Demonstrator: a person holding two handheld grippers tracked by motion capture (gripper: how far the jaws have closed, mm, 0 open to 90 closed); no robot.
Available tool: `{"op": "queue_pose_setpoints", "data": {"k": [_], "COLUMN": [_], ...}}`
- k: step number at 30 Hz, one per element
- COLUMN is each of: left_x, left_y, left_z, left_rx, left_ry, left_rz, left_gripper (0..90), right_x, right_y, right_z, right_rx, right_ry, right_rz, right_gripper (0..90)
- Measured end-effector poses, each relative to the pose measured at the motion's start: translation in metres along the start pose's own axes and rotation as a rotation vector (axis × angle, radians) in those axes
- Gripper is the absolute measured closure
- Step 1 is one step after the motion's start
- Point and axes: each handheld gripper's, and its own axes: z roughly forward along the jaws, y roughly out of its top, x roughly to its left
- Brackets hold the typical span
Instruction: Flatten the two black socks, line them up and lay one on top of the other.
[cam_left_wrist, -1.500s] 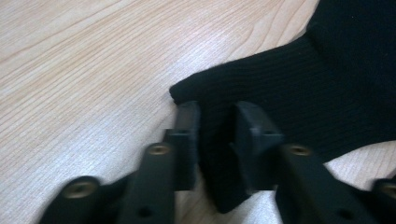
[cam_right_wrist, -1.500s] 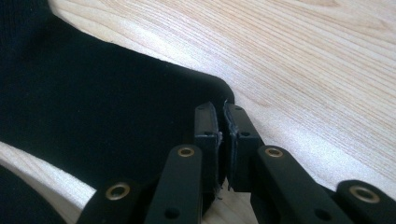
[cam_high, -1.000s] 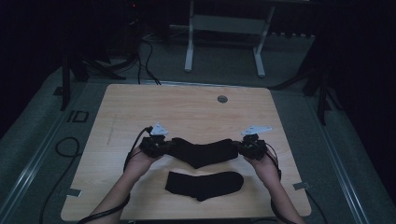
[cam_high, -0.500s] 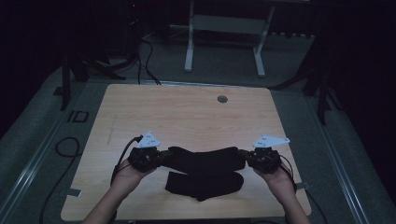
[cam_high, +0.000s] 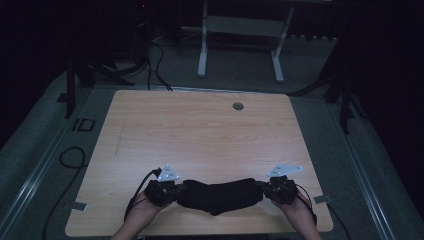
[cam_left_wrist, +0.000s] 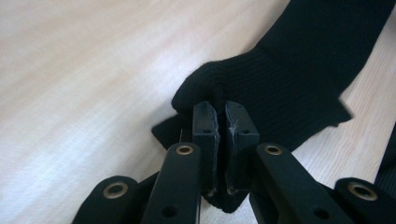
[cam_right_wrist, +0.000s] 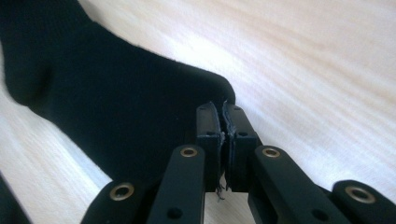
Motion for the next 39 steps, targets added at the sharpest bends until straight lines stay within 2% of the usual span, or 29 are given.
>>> {"op": "queue_pose_setpoints", "data": {"k": [5, 8, 11, 12, 13, 15, 18, 21, 22, 24, 26, 28, 30, 33, 36, 39], "left_x": [-0.001, -0.001, -0.002, -0.001, -0.001, 0.0, 0.002, 0.002, 0.002, -0.002, -0.008, -0.012, -0.013, -0.011, -0.006, -0.002], "left_y": [-0.006, -0.009, -0.011, -0.011, -0.011, -0.009, -0.008, -0.006, -0.005, -0.004, -0.004, -0.005, -0.007, -0.011, -0.012, -0.013], "left_z": [0.013, 0.016, 0.018, 0.017, 0.015, 0.009, 0.0, -0.007, -0.008, -0.007, -0.002, 0.006, 0.014, 0.02, 0.019, 0.02], "left_rx": [0.037, 0.043, 0.06, 0.06, 0.062, 0.054, 0.027, -0.009, -0.029, -0.046, -0.042, -0.02, 0.008, 0.035, 0.034, 0.025], "left_ry": [0.021, 0.022, 0.014, 0.01, 0.013, 0.034, 0.055, 0.09, 0.08, 0.065, 0.049, 0.048, 0.039, 0.052, 0.053, 0.047], "left_rz": [0.031, 0.032, 0.037, 0.034, 0.031, 0.037, 0.028, 0.034, 0.037, 0.052, 0.069, 0.083, 0.082, 0.087, 0.078, 0.08], "left_gripper": [84.6, 84.0, 79.5, 74.8, 69.8, 62.6, 56.2, 54.3, 54.3, 57.1, 66.4, 75.9, 83.0, 85.5, 87.5, 87.6], "right_x": [-0.007, -0.01, -0.011, -0.012, -0.012, -0.012, -0.01, -0.007, -0.006, -0.001, 0.005, 0.011, 0.016, 0.016, 0.014, 0.01], "right_y": [-0.008, -0.011, -0.014, -0.013, -0.013, -0.012, -0.007, -0.004, -0.002, 0.0, 0.001, 0.0, -0.002, -0.005, -0.01, -0.012], "right_z": [0.015, 0.021, 0.026, 0.025, 0.025, 0.021, 0.011, 0.003, 0.001, -0.001, 0.001, 0.007, 0.015, 0.025, 0.032, 0.034], "right_rx": [0.029, 0.042, 0.052, 0.051, 0.053, 0.055, 0.02, -0.029, -0.033, -0.048, -0.044, -0.027, -0.001, 0.029, 0.063, 0.063], "right_ry": [-0.013, -0.017, -0.013, -0.008, -0.003, 0.002, 0.005, 0.019, 0.013, 0.016, 0.011, 0.022, 0.022, 0.022, 0.01, 0.019], "right_rz": [0.026, 0.034, 0.039, 0.042, 0.044, 0.044, 0.037, 0.008, 0.003, -0.017, -0.037, -0.054, -0.071, -0.073, -0.074, -0.056], "right_gripper": [85.8, 85.6, 85.1, 84.0, 81.9, 71.8, 56.3, 55.2, 56.9, 70.1, 81.0, 85.7, 86.7, 86.6, 87.5, 89.0]}}
